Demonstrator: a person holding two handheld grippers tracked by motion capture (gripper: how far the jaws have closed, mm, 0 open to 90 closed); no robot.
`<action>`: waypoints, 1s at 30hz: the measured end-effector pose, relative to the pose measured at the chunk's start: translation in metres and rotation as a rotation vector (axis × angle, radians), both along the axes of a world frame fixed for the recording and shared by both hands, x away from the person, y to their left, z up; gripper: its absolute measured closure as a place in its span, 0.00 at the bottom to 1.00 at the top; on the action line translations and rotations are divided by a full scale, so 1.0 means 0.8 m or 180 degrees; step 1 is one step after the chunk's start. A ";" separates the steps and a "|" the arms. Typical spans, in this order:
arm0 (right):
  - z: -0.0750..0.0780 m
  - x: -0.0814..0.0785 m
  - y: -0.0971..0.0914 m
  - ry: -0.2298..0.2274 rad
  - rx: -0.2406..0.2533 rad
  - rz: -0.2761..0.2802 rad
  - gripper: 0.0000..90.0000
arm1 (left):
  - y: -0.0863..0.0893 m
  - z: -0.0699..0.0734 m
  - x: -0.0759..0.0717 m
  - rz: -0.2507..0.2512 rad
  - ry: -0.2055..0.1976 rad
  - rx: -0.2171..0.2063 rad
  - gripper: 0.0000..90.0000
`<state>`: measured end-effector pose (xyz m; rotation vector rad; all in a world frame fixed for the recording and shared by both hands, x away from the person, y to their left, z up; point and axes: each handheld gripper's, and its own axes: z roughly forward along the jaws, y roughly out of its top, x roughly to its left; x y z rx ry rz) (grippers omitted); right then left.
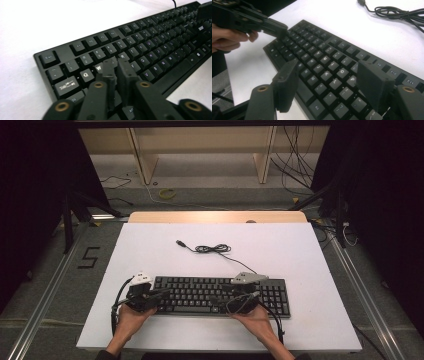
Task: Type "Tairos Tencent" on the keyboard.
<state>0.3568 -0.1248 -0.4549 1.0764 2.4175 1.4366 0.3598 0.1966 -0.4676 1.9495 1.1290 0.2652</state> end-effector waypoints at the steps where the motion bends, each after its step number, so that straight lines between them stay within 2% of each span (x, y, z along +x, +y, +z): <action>1: 0.000 -0.001 -0.001 -0.0002 0.0005 0.0006 0.38 | -0.001 0.000 0.001 -0.0018 -0.0005 0.0031 0.97; 16: 0.001 -0.018 -0.012 -0.0024 0.0047 0.0015 0.34 | -0.009 -0.008 0.009 -0.0032 0.0102 0.0112 0.99; 24: 0.001 -0.021 -0.015 -0.0032 0.0039 0.0016 0.34 | -0.012 -0.013 0.011 -0.0046 0.0166 0.0144 0.99; 25: 0.001 -0.021 -0.015 -0.0030 0.0037 0.0016 0.34 | -0.012 -0.014 0.012 -0.0059 0.0187 0.0180 0.99; 27: 0.001 -0.021 -0.015 -0.0029 0.0037 0.0015 0.34 | -0.012 -0.016 0.012 -0.0045 0.0218 0.0144 0.99; 30: 0.000 -0.021 -0.015 -0.0024 0.0031 0.0015 0.34 | -0.013 -0.016 0.011 -0.0058 0.0207 0.0178 0.99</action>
